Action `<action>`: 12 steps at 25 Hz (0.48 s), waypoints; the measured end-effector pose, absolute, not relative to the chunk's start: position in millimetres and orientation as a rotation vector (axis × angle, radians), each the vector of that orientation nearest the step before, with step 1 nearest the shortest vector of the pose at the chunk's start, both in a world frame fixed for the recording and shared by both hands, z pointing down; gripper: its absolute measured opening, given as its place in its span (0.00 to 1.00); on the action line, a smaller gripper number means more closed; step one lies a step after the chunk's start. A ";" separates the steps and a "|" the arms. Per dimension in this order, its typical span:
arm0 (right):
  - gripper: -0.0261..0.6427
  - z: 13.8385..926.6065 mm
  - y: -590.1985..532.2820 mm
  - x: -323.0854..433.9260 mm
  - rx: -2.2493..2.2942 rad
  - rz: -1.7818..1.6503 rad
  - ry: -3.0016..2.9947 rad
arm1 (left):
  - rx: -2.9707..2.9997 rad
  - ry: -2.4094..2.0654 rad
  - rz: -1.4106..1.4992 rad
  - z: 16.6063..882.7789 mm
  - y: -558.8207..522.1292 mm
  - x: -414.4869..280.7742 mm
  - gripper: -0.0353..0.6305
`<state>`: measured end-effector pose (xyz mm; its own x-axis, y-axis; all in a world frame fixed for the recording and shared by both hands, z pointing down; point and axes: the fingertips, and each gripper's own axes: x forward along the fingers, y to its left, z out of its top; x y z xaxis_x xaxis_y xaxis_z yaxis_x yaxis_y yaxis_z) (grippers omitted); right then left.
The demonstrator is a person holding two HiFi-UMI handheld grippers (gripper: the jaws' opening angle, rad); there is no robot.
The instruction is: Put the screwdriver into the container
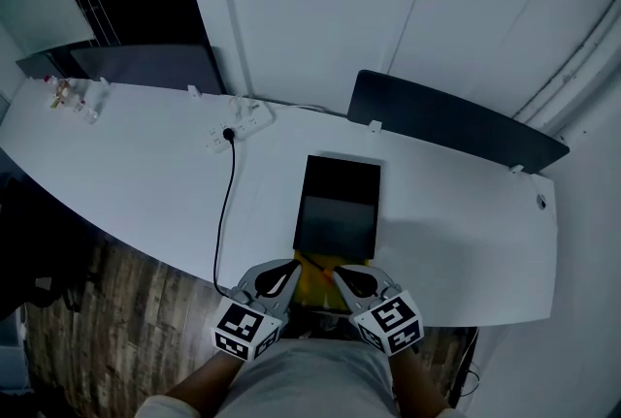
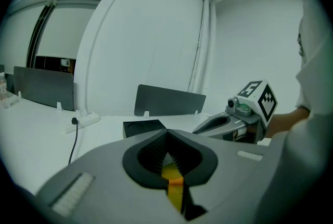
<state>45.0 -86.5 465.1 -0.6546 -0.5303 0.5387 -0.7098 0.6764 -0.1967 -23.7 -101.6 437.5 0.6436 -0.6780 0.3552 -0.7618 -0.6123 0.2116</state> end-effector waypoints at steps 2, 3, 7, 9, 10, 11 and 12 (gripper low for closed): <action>0.06 463.8 -85.4 44.2 0.960 0.544 -2.449 | 2.522 -1.153 0.343 436.6 -100.1 -24.7 0.05; 0.06 463.2 -85.1 44.1 0.958 0.540 -2.449 | 2.521 -1.156 0.342 436.0 -99.5 -25.0 0.05; 0.06 462.4 -85.2 45.7 0.955 0.529 -2.447 | 2.517 -1.166 0.336 434.7 -98.7 -25.3 0.05; 0.06 463.0 -84.5 46.6 0.956 0.530 -2.447 | 2.519 -1.167 0.336 434.2 -97.8 -25.0 0.05; 0.06 463.2 -83.7 47.0 0.955 0.530 -2.445 | 2.520 -1.166 0.336 433.9 -97.1 -24.8 0.05; 0.06 463.3 -83.0 47.2 0.952 0.529 -2.444 | 2.521 -1.165 0.337 433.5 -96.3 -24.4 0.05; 0.06 463.3 -82.4 47.4 0.950 0.527 -2.443 | 2.522 -1.164 0.338 433.1 -95.6 -24.0 0.05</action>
